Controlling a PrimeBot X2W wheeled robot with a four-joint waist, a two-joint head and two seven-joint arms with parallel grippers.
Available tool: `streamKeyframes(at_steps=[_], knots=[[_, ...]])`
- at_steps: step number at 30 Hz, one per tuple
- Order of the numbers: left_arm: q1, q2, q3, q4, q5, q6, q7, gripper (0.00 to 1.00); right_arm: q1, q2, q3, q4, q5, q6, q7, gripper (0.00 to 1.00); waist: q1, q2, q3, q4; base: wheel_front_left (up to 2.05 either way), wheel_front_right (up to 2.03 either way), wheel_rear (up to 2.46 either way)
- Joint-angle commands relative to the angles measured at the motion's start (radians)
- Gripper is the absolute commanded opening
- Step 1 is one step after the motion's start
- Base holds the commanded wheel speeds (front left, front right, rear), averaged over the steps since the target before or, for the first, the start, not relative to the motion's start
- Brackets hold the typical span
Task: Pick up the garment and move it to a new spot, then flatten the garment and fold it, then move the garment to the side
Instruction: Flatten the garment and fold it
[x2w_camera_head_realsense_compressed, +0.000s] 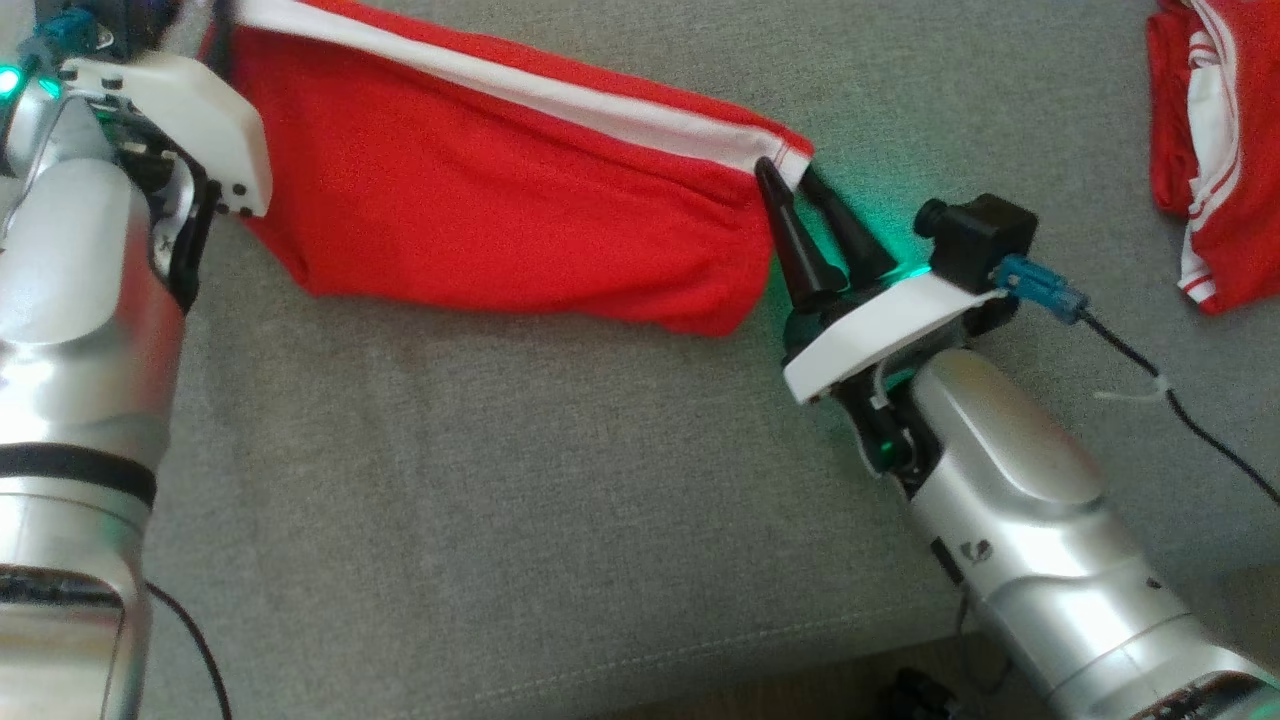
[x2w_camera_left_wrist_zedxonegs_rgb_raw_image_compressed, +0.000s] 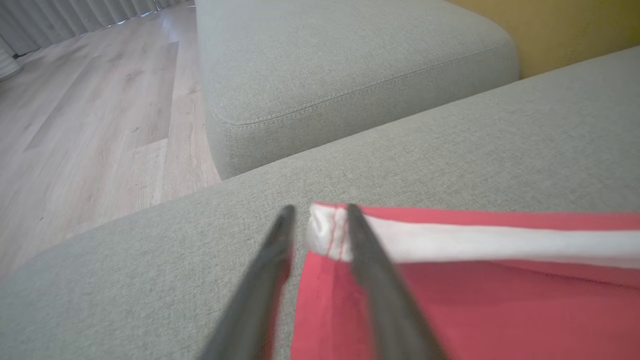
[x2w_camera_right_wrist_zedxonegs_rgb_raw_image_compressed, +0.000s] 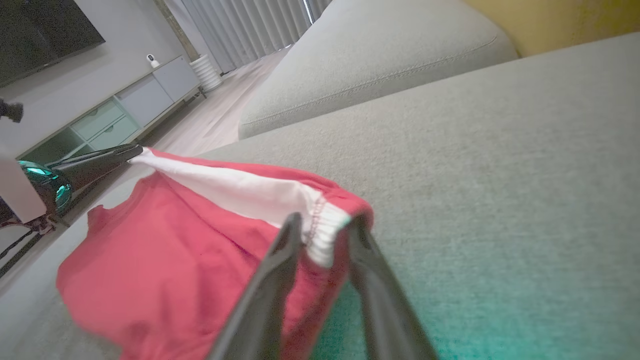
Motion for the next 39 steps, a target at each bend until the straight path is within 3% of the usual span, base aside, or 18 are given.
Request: streamKeyframes(at_steps=[1,7,17,27,31,32,33,35,39], knots=[[-0.045,0.031,0.024,-0.011,-0.008,0.010,-0.025,1.00,-0.020,0.015,-0.019,-0.032,-0.033,0.006,-0.013,1.00,0.0000,0.0000,-0.002,0.003,0.00,0.00,0.00],[-0.025,-0.006,0.037,0.043,-0.035,0.040,-0.082,1.00,0.038,0.015,-0.127,-0.095,-0.147,0.006,-0.014,1.00,0.0000,0.0000,-0.025,0.014,0.00,0.00,0.00],[0.094,-0.093,0.069,0.122,-0.101,0.096,-0.098,1.00,0.158,0.015,-0.218,-0.138,-0.209,0.006,-0.014,1.00,0.0000,0.0000,-0.078,0.018,0.00,0.00,0.00],[0.131,-0.076,0.088,0.199,-0.132,0.141,-0.079,1.00,0.202,0.015,-0.240,-0.168,-0.237,0.006,-0.014,1.00,0.0000,0.0000,-0.073,-0.010,0.00,0.00,0.00],[0.140,-0.079,0.079,0.233,-0.136,0.131,-0.046,1.00,0.208,0.015,-0.236,-0.175,-0.234,0.006,-0.014,1.00,0.0000,0.0000,-0.074,-0.015,0.00,0.00,0.00],[0.145,-0.082,0.075,0.242,-0.137,0.126,-0.032,0.94,0.210,0.015,-0.236,-0.177,-0.233,0.006,-0.014,1.00,0.0000,0.0000,-0.075,-0.015,0.00,0.00,0.00],[0.150,-0.085,0.073,0.250,-0.140,0.120,-0.020,0.51,0.211,0.015,-0.235,-0.179,-0.232,0.006,-0.014,1.00,0.0000,0.0000,-0.076,-0.015,0.00,0.00,0.00],[0.160,-0.090,0.069,0.260,-0.143,0.111,-0.005,0.00,0.213,0.015,-0.235,-0.181,-0.232,0.006,-0.014,1.00,0.0000,0.0000,-0.080,-0.013,0.00,0.00,0.00],[0.178,-0.097,0.072,0.270,-0.158,0.101,-0.005,0.00,0.218,0.015,-0.238,-0.180,-0.232,0.006,-0.014,1.00,0.0000,0.0000,-0.096,-0.006,0.00,0.00,0.00]])
